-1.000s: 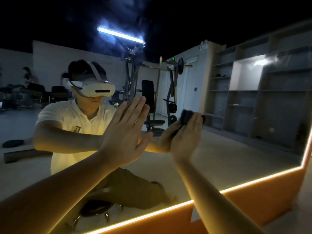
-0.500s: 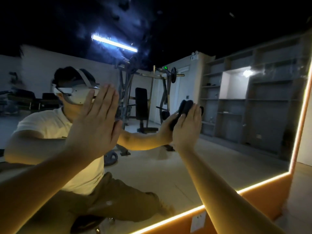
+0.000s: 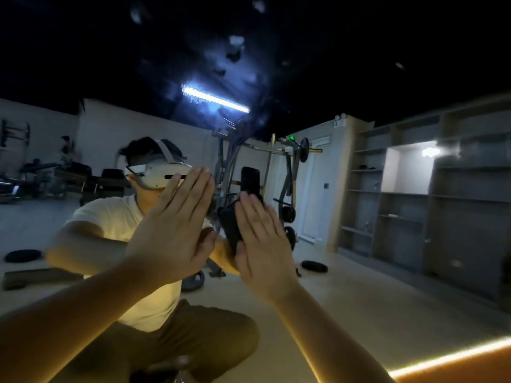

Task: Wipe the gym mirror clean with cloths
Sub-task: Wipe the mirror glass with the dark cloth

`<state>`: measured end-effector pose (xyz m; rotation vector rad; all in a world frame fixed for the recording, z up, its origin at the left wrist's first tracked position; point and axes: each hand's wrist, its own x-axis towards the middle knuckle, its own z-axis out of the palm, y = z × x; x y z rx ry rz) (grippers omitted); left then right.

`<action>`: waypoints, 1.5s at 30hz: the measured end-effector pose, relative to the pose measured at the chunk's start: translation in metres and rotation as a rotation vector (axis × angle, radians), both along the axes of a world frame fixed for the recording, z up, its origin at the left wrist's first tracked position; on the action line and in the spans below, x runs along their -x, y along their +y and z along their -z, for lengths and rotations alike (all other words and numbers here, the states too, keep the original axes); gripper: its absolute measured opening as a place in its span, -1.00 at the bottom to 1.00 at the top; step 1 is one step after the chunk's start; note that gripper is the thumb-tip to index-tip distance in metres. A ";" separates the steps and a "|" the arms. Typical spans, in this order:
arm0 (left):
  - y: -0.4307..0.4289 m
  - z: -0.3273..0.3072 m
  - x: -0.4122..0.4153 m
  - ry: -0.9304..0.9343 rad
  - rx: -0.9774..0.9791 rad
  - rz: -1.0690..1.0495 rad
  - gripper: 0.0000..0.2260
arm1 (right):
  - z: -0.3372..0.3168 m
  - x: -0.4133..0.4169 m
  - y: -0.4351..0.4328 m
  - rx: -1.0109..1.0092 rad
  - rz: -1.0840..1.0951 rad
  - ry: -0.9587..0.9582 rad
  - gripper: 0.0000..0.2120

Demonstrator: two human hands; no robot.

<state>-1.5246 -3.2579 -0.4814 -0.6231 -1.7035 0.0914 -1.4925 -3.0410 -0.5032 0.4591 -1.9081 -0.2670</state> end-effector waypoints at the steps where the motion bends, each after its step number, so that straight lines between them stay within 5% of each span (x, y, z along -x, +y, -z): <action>1: 0.000 0.001 0.000 -0.004 0.000 -0.012 -0.28 | -0.002 0.000 0.009 0.064 0.009 0.005 -0.43; 8: 0.000 0.001 -0.004 -0.045 0.009 -0.012 -0.28 | -0.057 0.021 0.024 0.846 0.006 0.127 -0.35; 14: -0.003 0.004 0.001 -0.023 0.019 0.003 -0.28 | -0.012 0.018 -0.051 0.240 -0.162 0.051 -0.39; 19: -0.010 0.002 0.002 0.001 0.068 0.036 -0.32 | -0.030 0.021 -0.018 0.016 -0.046 0.067 -0.38; 26: -0.055 -0.041 -0.006 0.068 0.073 0.058 -0.34 | -0.128 0.024 0.012 0.777 0.082 0.200 -0.29; 28: -0.071 -0.073 -0.007 0.113 0.027 0.032 -0.33 | -0.138 0.026 -0.021 0.863 0.048 0.252 -0.28; 32: -0.083 -0.132 -0.005 0.163 -0.064 -0.015 -0.35 | -0.112 0.025 -0.107 0.466 -0.055 0.192 -0.30; 36: -0.090 -0.169 -0.003 0.199 -0.150 -0.048 -0.35 | -0.129 0.017 -0.088 -0.114 -0.025 0.153 -0.29; 42: -0.100 -0.165 0.009 0.233 -0.093 -0.095 -0.29 | -0.189 0.022 0.001 0.734 0.123 0.289 -0.31; 45: -0.098 -0.165 0.012 0.244 -0.097 -0.091 -0.28 | -0.199 0.030 -0.037 0.904 0.113 0.303 -0.29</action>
